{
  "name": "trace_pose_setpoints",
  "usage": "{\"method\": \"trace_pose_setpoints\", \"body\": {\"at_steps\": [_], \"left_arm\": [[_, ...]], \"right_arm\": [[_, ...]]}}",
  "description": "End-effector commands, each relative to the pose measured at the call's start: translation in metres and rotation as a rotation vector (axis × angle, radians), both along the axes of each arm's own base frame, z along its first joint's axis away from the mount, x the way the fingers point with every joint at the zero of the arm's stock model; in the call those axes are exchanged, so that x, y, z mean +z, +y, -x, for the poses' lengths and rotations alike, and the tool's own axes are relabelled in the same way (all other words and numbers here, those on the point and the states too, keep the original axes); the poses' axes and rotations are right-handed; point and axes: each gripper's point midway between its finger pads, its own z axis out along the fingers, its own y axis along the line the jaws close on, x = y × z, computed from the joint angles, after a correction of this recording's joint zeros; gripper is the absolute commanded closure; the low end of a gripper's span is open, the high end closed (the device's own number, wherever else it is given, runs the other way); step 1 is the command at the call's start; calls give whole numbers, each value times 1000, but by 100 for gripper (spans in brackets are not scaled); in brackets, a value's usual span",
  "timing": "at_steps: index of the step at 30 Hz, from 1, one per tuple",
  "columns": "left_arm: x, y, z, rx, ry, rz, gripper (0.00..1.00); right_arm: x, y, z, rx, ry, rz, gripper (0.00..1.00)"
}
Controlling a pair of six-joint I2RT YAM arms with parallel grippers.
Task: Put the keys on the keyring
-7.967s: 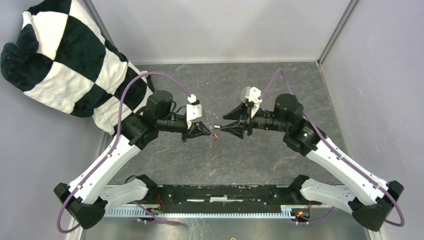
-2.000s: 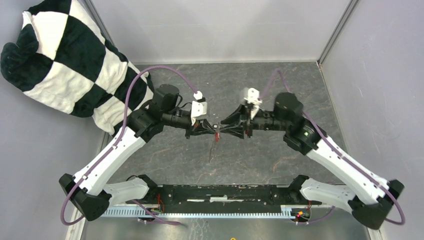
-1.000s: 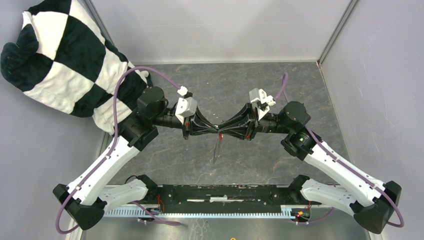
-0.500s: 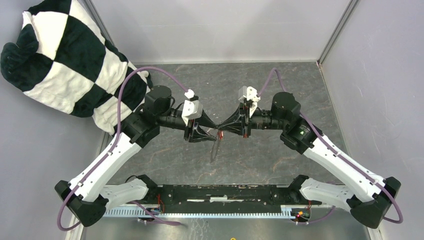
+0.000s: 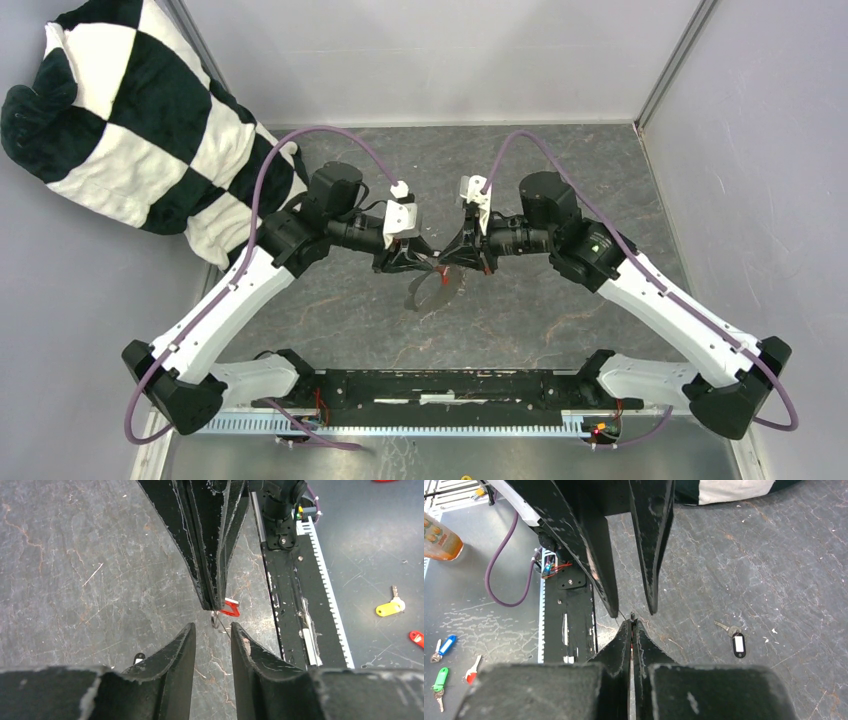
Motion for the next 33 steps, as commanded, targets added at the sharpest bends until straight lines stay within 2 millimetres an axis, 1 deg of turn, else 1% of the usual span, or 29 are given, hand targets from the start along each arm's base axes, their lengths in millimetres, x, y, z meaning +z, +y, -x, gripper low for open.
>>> {"method": "trace_pose_setpoints", "body": {"at_steps": [1,7,11,14,23,25,28,29,30,32,33], "left_arm": [[8,-1,-1,-39,-78,1,64],[3,1,1,-66,-108,-21,74],[5,1,4,-77,-103,-11,76],[5,0,6,-82,-98,-9,79],[0,0,7,-88,-91,-16,77],[0,0,7,-89,-92,-17,81],[0,1,6,-81,-106,-21,93],[0,1,5,-76,-108,-22,96],[1,1,5,-75,-108,-23,98],[1,1,5,-73,-108,-21,98],[1,2,5,-72,-107,-22,98]], "right_arm": [[23,6,-1,19,-60,-22,99],[24,10,0,42,-62,-24,99],[23,13,2,57,-56,-23,99],[23,15,4,69,-53,-28,99],[28,24,10,97,-52,-40,99],[29,25,11,104,-52,-40,99],[29,27,12,111,-48,-44,99],[33,27,13,113,-49,-54,99],[36,27,13,111,-51,-63,98],[44,25,13,96,-65,-85,93],[49,22,12,80,-74,-98,87]]}}
